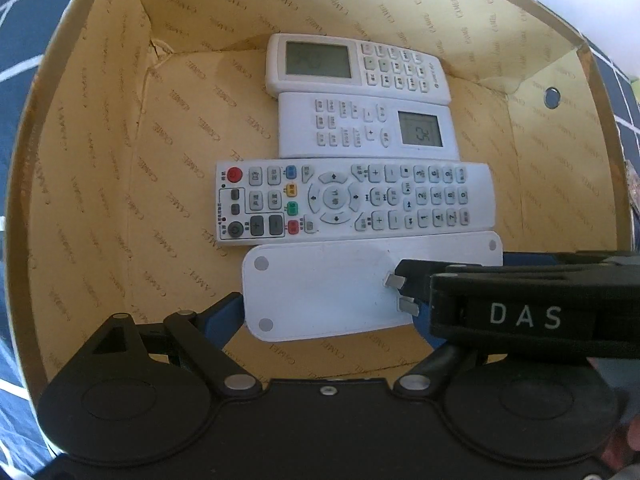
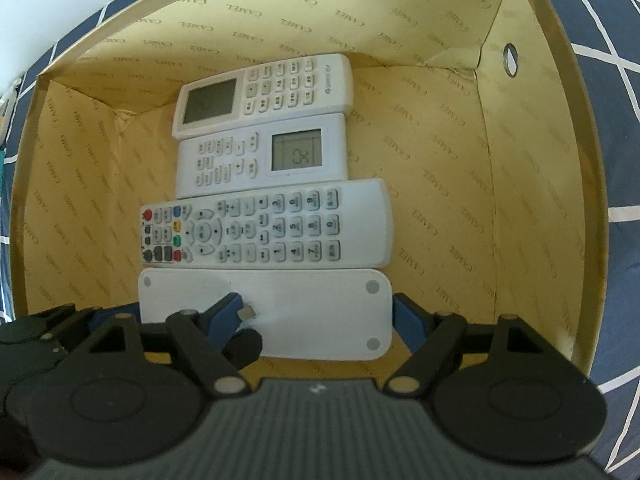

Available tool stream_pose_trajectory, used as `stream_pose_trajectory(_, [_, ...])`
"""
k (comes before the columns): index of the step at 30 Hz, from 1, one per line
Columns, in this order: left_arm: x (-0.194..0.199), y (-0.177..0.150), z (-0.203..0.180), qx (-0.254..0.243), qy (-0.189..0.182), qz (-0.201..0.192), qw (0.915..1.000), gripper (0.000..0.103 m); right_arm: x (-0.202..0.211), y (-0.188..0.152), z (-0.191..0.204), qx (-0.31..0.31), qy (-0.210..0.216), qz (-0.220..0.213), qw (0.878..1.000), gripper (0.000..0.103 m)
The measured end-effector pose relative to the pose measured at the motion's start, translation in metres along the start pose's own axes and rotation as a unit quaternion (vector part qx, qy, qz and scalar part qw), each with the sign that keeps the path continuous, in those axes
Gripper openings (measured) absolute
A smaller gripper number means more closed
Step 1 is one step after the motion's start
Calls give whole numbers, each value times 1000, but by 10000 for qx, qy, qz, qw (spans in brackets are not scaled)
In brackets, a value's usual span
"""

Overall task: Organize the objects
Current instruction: 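Lower the white plate into the box beside the remotes, then open the right gripper and raise it out of the box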

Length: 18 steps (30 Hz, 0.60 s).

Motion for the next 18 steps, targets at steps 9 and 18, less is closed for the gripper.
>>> stream_pose_trajectory(9, [39,-6,-2,262,102,-365,9989,98,29,0,6,106,25,-230,9997,82])
stream_pose_trajectory(18, [100,-25,-22,402,163,-932,9947,102,93,-13,14,221,382,-788,9959,82])
Point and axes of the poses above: each gripper's, at about its wrist camera, not at the fingertips, and x roughly against the way its jaws point, z to its left, y to its top, the point moved 5 cm from there along -x, roughly the way its jaws point, and after that the axes turned 6 degrees about y, right-handed, at the moved point
